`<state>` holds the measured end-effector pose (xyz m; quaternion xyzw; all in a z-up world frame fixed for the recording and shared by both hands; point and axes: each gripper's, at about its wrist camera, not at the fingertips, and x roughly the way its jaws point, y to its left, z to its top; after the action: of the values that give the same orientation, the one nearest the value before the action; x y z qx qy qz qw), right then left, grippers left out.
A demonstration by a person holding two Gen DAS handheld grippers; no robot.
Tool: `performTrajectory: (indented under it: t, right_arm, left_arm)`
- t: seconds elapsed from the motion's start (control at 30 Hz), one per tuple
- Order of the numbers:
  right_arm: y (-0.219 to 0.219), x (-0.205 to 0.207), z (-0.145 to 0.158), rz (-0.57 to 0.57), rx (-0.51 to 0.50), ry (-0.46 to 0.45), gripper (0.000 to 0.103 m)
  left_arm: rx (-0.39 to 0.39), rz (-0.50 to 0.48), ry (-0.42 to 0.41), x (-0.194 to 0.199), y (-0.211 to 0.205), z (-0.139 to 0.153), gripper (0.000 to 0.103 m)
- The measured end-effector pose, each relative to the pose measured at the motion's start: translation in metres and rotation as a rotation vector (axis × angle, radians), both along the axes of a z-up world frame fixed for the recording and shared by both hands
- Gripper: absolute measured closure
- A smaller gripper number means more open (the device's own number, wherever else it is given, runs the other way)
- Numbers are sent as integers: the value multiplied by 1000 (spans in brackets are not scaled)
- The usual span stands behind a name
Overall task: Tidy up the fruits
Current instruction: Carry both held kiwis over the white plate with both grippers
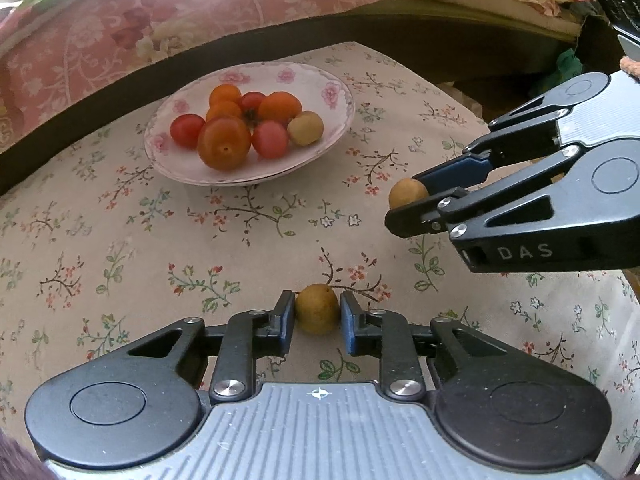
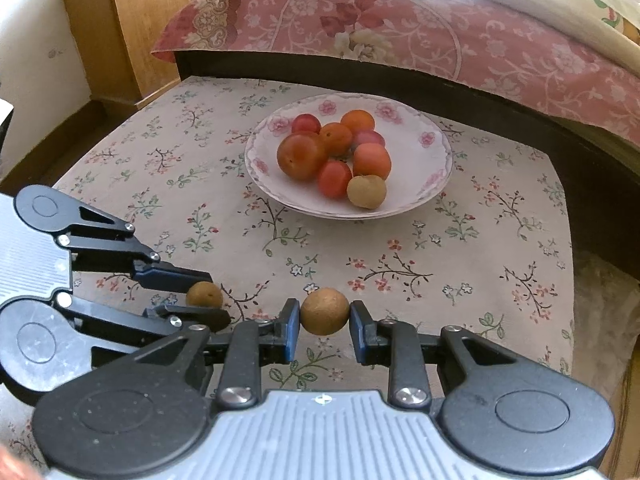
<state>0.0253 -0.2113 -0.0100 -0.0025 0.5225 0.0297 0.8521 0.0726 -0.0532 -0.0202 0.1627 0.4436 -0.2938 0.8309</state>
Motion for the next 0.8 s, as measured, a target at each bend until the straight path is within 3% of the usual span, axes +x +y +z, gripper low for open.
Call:
performTrajectory:
  t: [0.4, 0.8]
  right_arm:
    - [-3, 13, 10, -29, 8, -40, 74]
    - [-24, 55, 29, -85, 11, -126, 74]
  left_arm:
    - [-38, 34, -52, 15, 4, 23, 72]
    - [-81, 107, -122, 63, -5, 49, 72]
